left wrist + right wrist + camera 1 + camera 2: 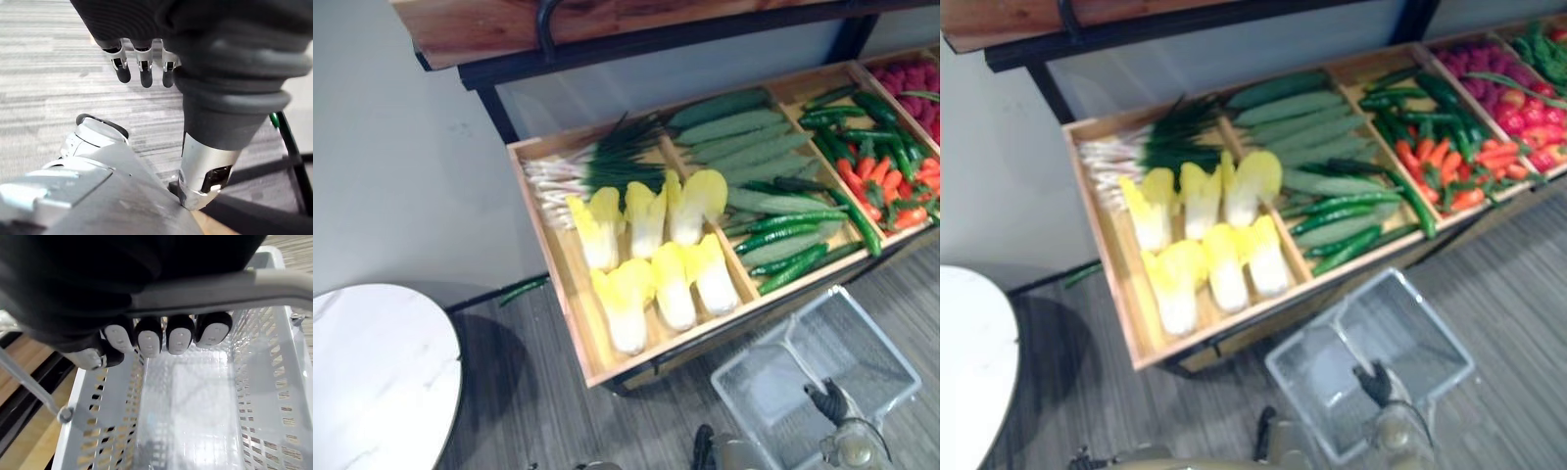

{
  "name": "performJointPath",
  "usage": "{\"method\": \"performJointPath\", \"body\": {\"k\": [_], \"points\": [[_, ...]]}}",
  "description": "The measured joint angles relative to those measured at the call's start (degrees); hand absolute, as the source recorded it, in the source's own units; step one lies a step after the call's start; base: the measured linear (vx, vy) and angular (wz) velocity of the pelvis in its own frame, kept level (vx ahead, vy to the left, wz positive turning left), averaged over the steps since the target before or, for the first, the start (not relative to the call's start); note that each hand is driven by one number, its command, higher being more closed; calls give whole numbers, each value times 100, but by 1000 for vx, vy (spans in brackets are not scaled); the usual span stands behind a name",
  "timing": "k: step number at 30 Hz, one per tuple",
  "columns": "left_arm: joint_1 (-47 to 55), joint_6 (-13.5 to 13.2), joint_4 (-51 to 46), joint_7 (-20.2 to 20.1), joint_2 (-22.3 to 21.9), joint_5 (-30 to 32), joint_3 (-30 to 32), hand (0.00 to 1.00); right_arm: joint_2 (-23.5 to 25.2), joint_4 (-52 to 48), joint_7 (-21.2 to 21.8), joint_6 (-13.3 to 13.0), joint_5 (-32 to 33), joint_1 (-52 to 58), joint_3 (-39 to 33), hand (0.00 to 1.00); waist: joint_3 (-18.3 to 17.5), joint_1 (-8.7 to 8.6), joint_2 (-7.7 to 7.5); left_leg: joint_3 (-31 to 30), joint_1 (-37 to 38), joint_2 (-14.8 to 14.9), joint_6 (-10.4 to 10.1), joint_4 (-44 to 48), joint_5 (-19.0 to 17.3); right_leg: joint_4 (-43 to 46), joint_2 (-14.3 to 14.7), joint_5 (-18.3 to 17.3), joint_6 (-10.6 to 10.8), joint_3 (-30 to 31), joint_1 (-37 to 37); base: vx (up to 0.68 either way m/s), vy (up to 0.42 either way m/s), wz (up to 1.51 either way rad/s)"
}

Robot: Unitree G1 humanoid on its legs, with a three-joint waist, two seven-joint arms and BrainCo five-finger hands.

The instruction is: Pick vegetable in the basket

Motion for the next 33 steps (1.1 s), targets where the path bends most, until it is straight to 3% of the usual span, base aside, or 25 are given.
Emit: {"method": "performJointPath", "body": {"k": [1,2,3,4,7,10,12,16,19,20,21,23,26,29,33], "points": [[-2,3,2,11,-8,-33,21,0,42,194,-68,19,46,34,-265,100,3,-2,-7,276,14,43,23,-4,108,-67,-23,-7,-12,-133,143,170,-152,116],[-14,4,-1,53,-68,-37,114,0,137,536,-231,80,231,89,-847,100,1,-1,-11,987,12,131,56,17,171,-203,-61,-9,-15,-377,398,140,-111,102],[-18,9,0,118,-95,-36,150,0,174,800,-346,165,407,86,-1183,100,-8,-2,2,1370,15,119,-10,9,113,-305,-98,-10,-16,-462,542,195,-120,117],[-39,8,-7,219,-167,-30,280,0,230,1158,-516,303,785,86,-1651,100,-8,9,13,1921,7,-60,-32,-60,57,-432,-196,-9,-15,-651,709,124,-47,83],[-43,15,-2,335,-347,-27,788,0,462,1545,-628,391,1343,119,-2293,100,-37,8,53,2496,174,-315,11,-831,193,-573,-224,18,30,-800,776,33,51,51],[-46,38,-6,443,-545,-39,1337,0,640,1548,-629,417,1522,166,-2619,100,-109,19,166,2710,439,-401,27,-1402,233,-684,-200,88,147,-807,776,-20,128,13],[-46,68,-7,555,-625,-212,1691,0,805,1537,-628,437,1573,195,-2723,100,-190,17,139,2825,474,-458,27,-1567,233,-779,-209,152,239,-802,784,-75,143,5],[-42,76,-105,683,-645,-830,2574,0,1078,1552,-616,502,1583,248,-3050,100,-426,35,109,2902,616,-548,87,-1979,236,-1022,-186,258,352,-795,831,-130,113,2],[6,71,-112,791,-632,-1519,3121,0,1027,1710,-589,580,1575,201,-3256,100,-534,38,124,2959,612,-590,159,-1989,154,-1196,-168,314,420,-705,886,-92,52,-9],[10,59,-110,831,-623,-1743,3216,0,992,1771,-589,598,1575,186,-3299,100,-572,36,223,2956,608,-603,162,-1990,155,-1204,-169,316,423,-672,883,-54,46,-2],[-15,44,-110,878,-619,-1925,3298,0,957,1823,-584,624,1560,187,-3354,100,-574,31,193,2954,605,-615,164,-1990,156,-1231,-168,324,436,-658,877,-38,28,1],[-58,-43,-142,972,-621,-2101,3306,0,901,1958,-586,629,1548,184,-3414,100,-619,35,273,2948,597,-622,166,-1991,157,-1279,-161,333,451,-658,889,5,3,2],[86,-127,-1334,1271,-847,-2025,2698,0,984,1977,-592,649,1507,213,-3402,100,-632,49,293,2855,517,-628,172,-1990,172,-1268,-170,364,440,-746,887,36,-5,15],[121,-177,-2668,1468,-879,-1621,1944,0,1063,1973,-610,647,1512,313,-3250,100,-639,159,237,2785,444,-634,174,-1990,278,-1225,-160,467,401,-856,881,75,-15,18],[192,-263,-4511,1601,-889,-386,852,0,1080,1749,-632,612,1506,382,-2673,100,-637,205,155,2811,498,-641,181,-1987,308,-1165,-192,479,392,-866,958,56,1,8]]}}
